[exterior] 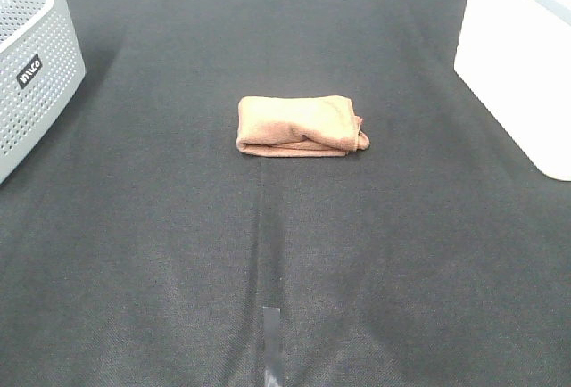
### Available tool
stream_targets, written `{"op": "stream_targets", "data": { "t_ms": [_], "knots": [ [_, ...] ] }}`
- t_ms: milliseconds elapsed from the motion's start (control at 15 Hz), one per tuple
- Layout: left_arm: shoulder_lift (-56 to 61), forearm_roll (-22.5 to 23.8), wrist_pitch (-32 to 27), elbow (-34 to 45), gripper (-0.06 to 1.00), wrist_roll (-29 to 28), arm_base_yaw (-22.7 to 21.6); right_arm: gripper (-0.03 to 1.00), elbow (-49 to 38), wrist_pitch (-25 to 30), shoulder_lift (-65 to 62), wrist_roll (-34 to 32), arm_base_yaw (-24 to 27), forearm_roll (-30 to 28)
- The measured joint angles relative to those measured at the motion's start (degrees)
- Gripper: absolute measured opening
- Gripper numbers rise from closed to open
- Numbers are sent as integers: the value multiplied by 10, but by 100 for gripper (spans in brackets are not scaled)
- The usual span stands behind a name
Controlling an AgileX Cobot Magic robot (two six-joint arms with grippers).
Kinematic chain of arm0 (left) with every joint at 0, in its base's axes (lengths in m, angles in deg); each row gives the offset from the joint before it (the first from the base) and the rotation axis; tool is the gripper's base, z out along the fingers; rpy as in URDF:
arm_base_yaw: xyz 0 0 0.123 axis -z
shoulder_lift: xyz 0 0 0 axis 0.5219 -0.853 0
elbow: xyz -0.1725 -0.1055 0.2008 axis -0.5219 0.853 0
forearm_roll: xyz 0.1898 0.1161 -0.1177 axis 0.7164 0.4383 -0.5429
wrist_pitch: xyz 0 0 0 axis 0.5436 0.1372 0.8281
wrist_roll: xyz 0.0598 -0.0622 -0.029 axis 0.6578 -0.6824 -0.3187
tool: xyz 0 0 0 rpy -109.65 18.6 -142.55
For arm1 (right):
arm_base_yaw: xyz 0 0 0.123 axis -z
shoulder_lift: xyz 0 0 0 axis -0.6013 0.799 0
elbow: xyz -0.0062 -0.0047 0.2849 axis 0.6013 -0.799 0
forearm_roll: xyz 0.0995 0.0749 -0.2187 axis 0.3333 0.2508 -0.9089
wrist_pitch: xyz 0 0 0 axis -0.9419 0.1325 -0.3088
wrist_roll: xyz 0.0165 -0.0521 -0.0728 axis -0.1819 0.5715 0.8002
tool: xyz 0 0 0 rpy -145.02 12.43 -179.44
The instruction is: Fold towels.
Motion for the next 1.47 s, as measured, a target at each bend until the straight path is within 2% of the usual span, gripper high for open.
{"op": "stream_targets", "data": {
  "t_ms": [200, 267, 467, 667, 867, 1467],
  "knots": [
    [168, -1, -1, 73, 80, 17, 0, 80, -99, 4, -152, -21, 0, -32],
    [214, -2, -2, 91, 80, 29, 0, 80, -105, 3, -194, -25, 0, -44],
    [233, -15, -5, 143, 80, 81, 0, 80, -112, -28, -307, -25, 0, -99],
    [231, -22, 53, 158, 80, 103, 0, 80, -130, -69, -327, -23, 0, -93],
    [231, -25, 84, 172, 80, 115, 0, 80, -135, -79, -327, -21, 0, -85],
    [231, -26, 93, 175, 80, 117, 0, 80, -136, -80, -327, -21, 0, -81]
  ]
}}
